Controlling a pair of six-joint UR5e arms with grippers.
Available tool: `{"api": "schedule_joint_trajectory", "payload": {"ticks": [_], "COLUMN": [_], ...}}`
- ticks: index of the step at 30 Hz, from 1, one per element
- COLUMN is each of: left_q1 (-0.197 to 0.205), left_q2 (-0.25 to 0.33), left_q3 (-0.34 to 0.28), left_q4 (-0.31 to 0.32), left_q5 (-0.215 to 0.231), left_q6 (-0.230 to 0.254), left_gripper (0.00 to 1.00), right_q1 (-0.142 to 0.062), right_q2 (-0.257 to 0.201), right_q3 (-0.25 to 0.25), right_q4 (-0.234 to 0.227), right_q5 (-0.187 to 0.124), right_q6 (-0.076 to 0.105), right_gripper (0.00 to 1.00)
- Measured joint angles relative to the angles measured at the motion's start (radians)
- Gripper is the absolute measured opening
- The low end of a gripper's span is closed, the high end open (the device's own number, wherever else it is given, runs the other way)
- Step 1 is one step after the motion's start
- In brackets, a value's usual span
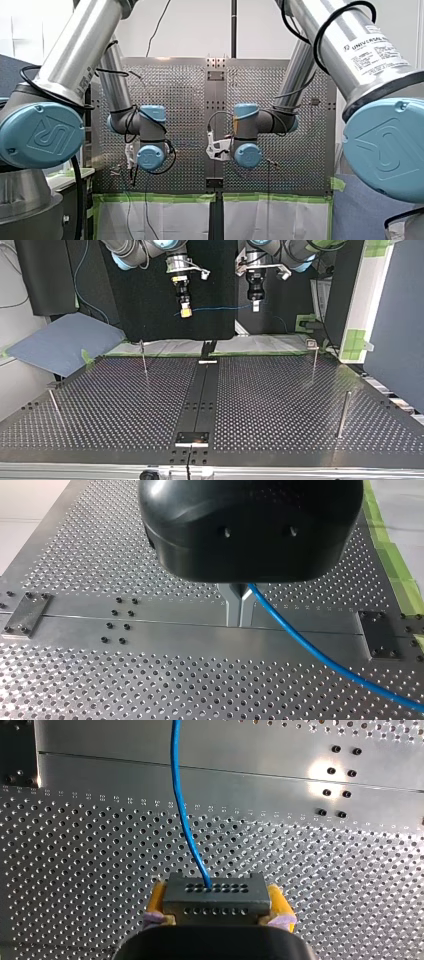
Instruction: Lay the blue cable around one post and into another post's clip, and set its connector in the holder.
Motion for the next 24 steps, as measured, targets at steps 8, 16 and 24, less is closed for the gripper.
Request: {"api": "schedule_joint_trajectory", "payload": {"ticks": [8, 16, 24], "left_q1": [0.0, 0.003, 0.003], "left_q2": [0.0, -0.024, -0.065], "left_q3": [0.0, -0.024, -0.051], "left_q4": [0.0, 0.017, 0.023], "left_q5": [0.0, 0.024, 0.061], "left_q6": [0.0, 0.009, 0.011], "left_gripper": [0.0, 0.0, 0.0], "right_q1": [0.0, 0.022, 0.092], "right_q2": [0.0, 0.022, 0.042], "right_q3": [0.0, -0.022, -0.076], "right_q4": [0.0, 0.022, 0.092], "right_q5": [0.0, -0.018, -0.029], "right_q6": [0.0, 0.021, 0.036], "right_gripper": [0.0, 0.0, 0.0]}}
